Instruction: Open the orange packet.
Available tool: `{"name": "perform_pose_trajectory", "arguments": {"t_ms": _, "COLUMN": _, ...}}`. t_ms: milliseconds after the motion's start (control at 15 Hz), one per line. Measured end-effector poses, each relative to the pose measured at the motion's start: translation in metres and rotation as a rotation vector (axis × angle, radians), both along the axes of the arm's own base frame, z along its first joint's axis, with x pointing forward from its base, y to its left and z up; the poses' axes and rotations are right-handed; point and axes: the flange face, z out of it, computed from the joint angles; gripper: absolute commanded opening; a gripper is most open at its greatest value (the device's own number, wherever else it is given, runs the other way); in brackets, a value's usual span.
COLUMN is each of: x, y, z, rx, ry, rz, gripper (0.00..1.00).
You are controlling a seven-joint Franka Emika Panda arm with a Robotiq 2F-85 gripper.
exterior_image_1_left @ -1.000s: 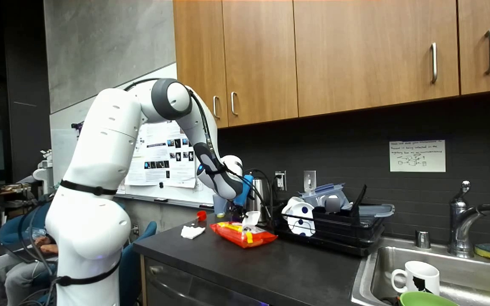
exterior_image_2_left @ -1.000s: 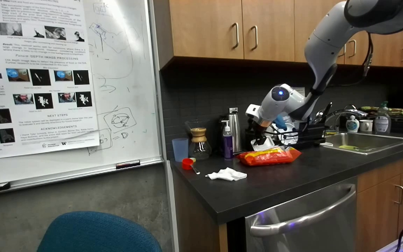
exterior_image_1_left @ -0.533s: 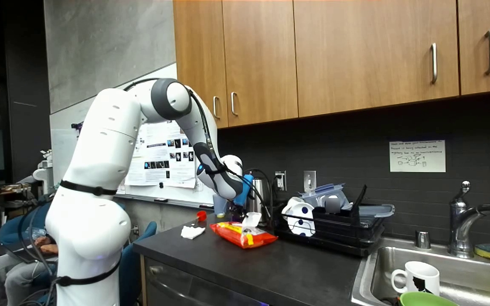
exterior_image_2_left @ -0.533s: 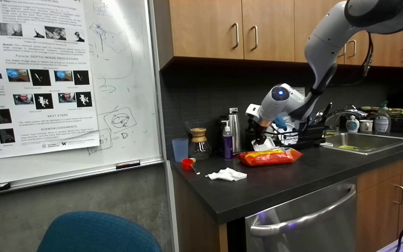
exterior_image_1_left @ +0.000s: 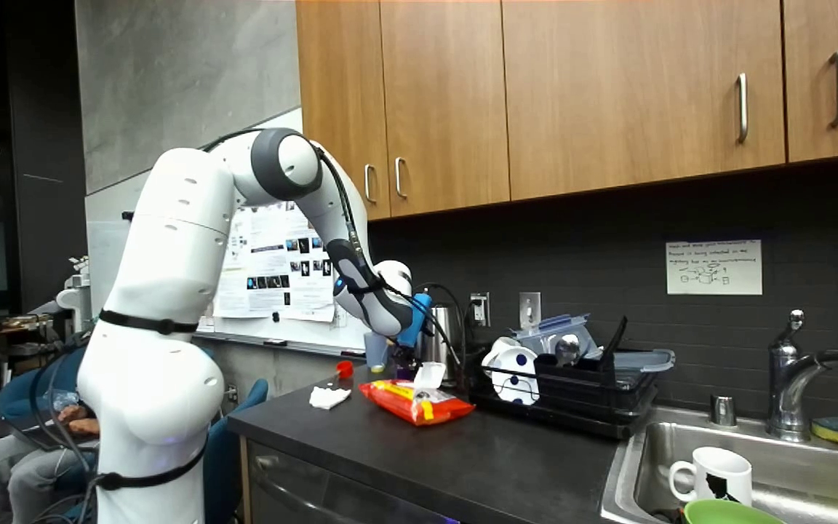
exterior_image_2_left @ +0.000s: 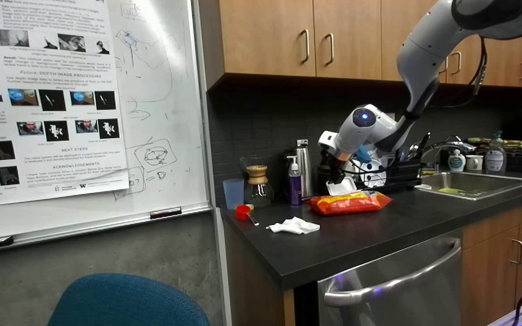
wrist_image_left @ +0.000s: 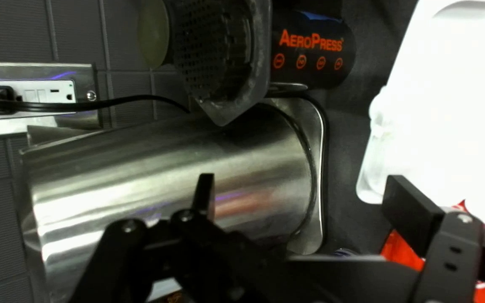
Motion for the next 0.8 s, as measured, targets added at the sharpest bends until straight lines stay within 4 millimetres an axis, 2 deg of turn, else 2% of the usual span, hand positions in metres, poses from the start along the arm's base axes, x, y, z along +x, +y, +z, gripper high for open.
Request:
{"name": "perform_pose_trajectory", "arguments": {"t_ms": 400, "x": -0.012, "y": 0.001, "z": 0.010, "rx": -0.019, "ry": -0.013, "rz": -0.003, "gripper": 1.00}}
{"name": "perform_pose_trajectory", "arguments": {"t_ms": 800, "x": -0.033, "y": -0.004, "z": 0.019, "rx": -0.031, "ry": 0.000, "rz": -0.027, "gripper": 1.00}}
